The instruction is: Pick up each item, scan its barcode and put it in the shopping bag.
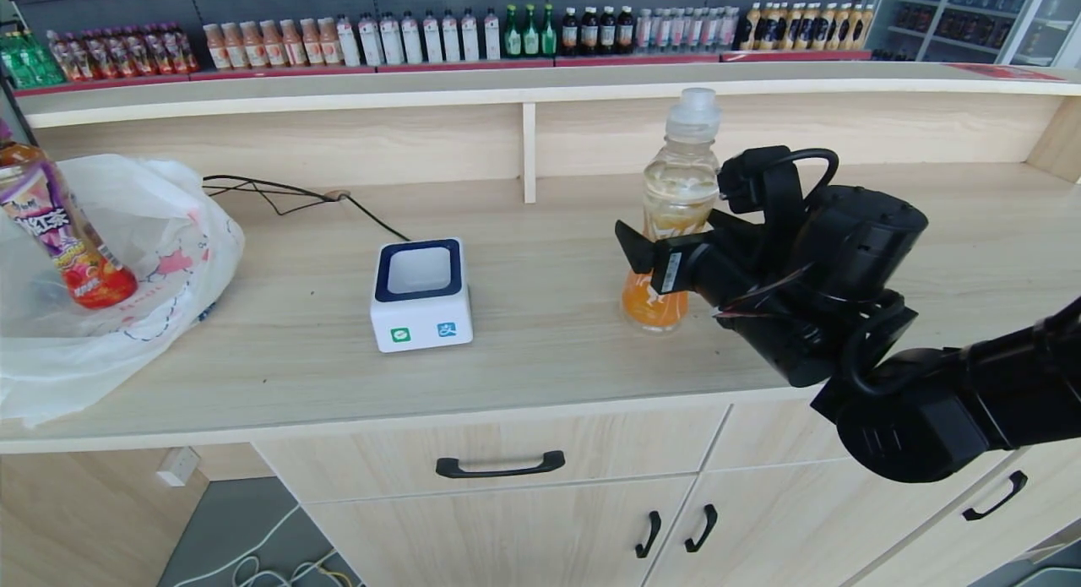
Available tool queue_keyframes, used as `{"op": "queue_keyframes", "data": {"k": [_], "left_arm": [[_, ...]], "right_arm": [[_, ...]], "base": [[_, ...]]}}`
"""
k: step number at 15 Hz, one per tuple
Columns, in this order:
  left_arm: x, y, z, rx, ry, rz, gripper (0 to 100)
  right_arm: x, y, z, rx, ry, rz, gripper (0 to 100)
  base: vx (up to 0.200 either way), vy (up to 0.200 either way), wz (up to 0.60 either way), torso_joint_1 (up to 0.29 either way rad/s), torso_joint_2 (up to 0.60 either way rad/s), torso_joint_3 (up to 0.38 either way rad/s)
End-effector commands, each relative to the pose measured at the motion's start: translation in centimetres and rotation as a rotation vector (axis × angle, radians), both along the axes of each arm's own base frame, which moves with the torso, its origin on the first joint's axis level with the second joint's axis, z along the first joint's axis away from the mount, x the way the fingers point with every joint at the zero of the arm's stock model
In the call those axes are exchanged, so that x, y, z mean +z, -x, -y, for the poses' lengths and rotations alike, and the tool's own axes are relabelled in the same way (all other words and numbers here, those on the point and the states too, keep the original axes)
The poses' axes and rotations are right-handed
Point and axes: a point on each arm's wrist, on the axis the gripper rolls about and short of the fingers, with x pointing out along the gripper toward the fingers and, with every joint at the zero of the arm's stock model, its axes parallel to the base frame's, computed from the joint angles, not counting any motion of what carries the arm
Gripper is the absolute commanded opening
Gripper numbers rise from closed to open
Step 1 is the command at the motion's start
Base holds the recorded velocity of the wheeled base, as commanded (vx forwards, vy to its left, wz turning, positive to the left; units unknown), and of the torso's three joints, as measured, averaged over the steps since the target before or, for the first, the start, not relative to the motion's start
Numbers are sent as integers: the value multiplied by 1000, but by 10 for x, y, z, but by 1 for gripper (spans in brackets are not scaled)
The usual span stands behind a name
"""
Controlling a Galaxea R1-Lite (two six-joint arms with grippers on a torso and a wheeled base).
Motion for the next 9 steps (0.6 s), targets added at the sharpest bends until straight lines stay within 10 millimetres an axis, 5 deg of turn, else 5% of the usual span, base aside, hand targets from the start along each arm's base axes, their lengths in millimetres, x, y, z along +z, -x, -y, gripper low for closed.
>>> {"op": "queue_keyframes", "data": {"k": [1, 2, 9], "left_arm": [[0, 0, 0, 3, 1, 0, 100], [0, 0, 0, 1, 1, 0, 100], [0, 0, 0, 1, 1, 0, 100]], "right_arm": [[0, 0, 0, 0, 2, 0, 100], [0, 1, 0, -1, 2, 1, 0], [5, 3, 0, 3, -6, 13, 0]], "base": [[0, 0, 0, 0, 0, 0], [0, 0, 0, 0, 0, 0], [0, 0, 0, 0, 0, 0]]}}
